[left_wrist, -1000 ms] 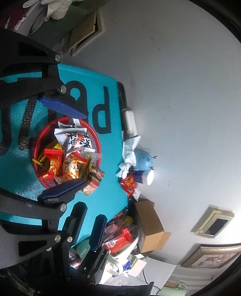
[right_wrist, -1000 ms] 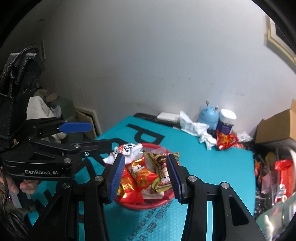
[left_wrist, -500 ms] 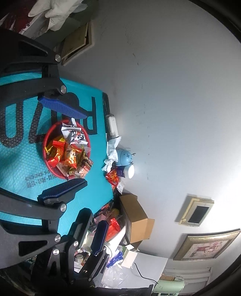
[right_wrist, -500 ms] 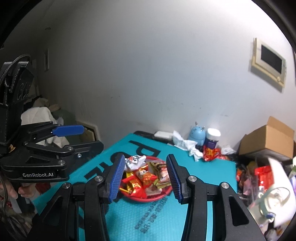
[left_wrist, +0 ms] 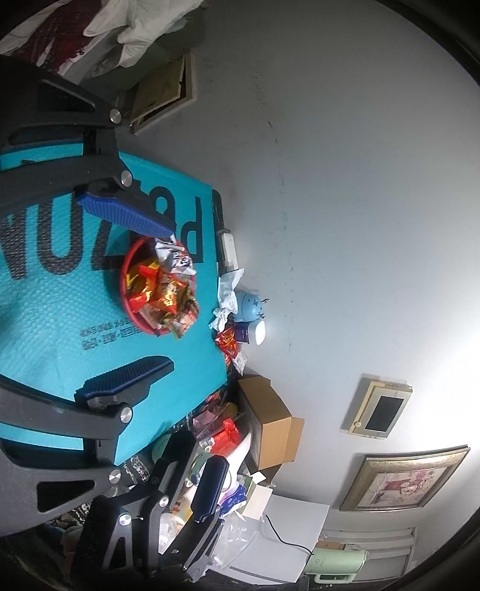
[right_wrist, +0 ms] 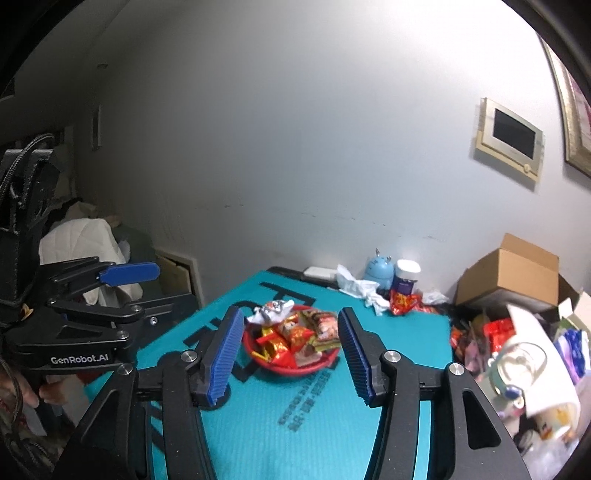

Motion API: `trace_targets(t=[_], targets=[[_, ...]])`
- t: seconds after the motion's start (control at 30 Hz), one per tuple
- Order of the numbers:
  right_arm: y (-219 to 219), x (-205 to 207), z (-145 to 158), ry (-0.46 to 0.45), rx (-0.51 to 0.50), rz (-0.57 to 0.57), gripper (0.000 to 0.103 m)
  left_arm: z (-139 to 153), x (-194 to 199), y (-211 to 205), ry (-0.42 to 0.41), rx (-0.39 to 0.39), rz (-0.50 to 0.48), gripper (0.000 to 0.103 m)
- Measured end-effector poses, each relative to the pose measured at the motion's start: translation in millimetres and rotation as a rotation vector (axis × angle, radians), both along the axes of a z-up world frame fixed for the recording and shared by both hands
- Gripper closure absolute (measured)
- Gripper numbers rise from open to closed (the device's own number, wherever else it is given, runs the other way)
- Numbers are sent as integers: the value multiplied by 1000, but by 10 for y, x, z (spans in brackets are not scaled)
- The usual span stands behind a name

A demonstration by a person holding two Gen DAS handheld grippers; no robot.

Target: Organize snacks

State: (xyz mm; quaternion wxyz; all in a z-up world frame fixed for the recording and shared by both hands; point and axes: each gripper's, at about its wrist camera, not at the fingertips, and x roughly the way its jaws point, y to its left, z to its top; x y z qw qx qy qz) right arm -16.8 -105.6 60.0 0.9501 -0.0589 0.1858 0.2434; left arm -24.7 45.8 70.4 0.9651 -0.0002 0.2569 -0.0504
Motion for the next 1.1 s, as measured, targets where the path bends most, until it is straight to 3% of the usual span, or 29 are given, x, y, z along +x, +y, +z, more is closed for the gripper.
trace_targets(t=[0.6,1.1], targets=[[-136,-343,-491,117,-1,-48,50,-432,-450,-65,65,-21,60,37],[-156,-347,-543,134,-2,-44,50,-490,-464,-71,77,-39,78,37]])
